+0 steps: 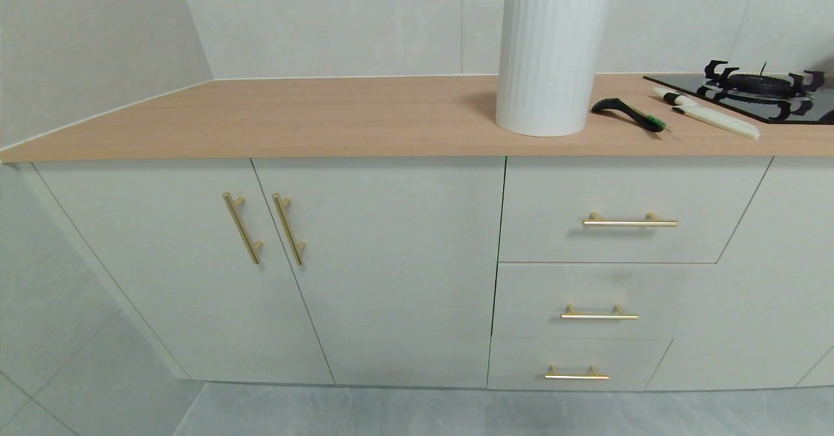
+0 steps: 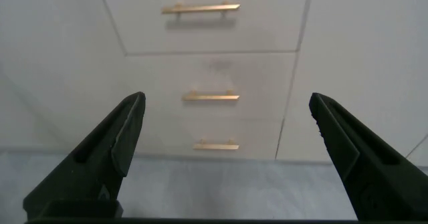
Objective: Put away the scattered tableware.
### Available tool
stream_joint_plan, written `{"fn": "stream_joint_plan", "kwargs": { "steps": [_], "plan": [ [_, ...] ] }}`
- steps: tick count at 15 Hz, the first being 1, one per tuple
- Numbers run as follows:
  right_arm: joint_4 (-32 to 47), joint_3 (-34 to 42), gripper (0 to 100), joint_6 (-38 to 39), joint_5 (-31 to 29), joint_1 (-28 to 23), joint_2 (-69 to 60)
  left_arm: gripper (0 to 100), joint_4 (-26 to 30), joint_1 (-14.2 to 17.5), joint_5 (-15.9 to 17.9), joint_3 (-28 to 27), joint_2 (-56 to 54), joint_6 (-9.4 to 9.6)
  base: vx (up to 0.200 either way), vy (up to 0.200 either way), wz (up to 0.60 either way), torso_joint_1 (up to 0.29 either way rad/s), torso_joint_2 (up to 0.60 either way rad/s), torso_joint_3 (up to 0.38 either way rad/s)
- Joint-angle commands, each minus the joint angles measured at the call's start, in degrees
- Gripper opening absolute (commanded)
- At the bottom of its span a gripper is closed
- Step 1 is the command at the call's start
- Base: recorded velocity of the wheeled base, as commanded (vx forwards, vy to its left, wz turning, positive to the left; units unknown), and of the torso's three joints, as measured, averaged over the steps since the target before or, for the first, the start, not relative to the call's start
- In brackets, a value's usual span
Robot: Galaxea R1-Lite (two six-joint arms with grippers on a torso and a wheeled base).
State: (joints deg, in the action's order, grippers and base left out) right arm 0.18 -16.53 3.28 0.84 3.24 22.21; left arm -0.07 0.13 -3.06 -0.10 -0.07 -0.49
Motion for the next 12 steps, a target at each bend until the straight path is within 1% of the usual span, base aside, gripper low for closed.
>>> {"fn": "stream_joint_plan", "kwargs": {
  "steps": [1,2,5,6,7,8,9,12],
  "plan": [
    [-2.56,-9.31,100,-0.29,2.67,1.94,30.87,100,-0.01,0.04,-0.02,0.01,0.07,-0.04,0.000,0.000,0.00,0.000,0.00,0.000],
    [-6.07,-9.75,100,-0.29,3.64,1.94,37.91,100,-0.01,0.04,-0.02,0.01,0.07,-0.04,0.000,0.000,0.00,0.000,0.00,0.000],
    [-18.11,-12.03,100,-2.14,3.82,2.03,56.63,100,-0.01,0.04,-0.02,0.01,0.07,-0.04,0.000,0.000,0.00,0.000,0.00,0.000],
    [-20.57,-13.00,100,-2.22,3.82,2.03,60.76,100,-0.01,0.04,-0.02,0.01,0.07,-0.04,0.000,0.000,0.00,0.000,0.00,0.000],
    [-23.74,-15.02,100,-2.22,3.82,1.94,67.61,100,-0.10,0.04,-0.02,0.01,0.07,-0.04,0.000,0.000,0.00,0.000,0.00,0.000],
    [-24.53,-15.90,100,-2.31,3.82,1.94,69.99,100,-0.10,0.04,-0.02,0.01,0.07,-0.04,0.000,0.000,0.00,0.000,0.00,0.000],
    [-27.17,-19.24,100,-2.49,3.64,1.94,77.37,100,-0.01,0.04,-0.02,0.01,0.07,-0.04,0.000,0.000,0.00,0.000,0.00,0.000],
    [-29.80,-24.25,100,-3.10,3.47,2.03,86.33,100,-0.01,0.04,-0.02,0.01,0.07,-0.04,0.000,0.000,0.00,0.000,0.00,0.000]
  ]
}}
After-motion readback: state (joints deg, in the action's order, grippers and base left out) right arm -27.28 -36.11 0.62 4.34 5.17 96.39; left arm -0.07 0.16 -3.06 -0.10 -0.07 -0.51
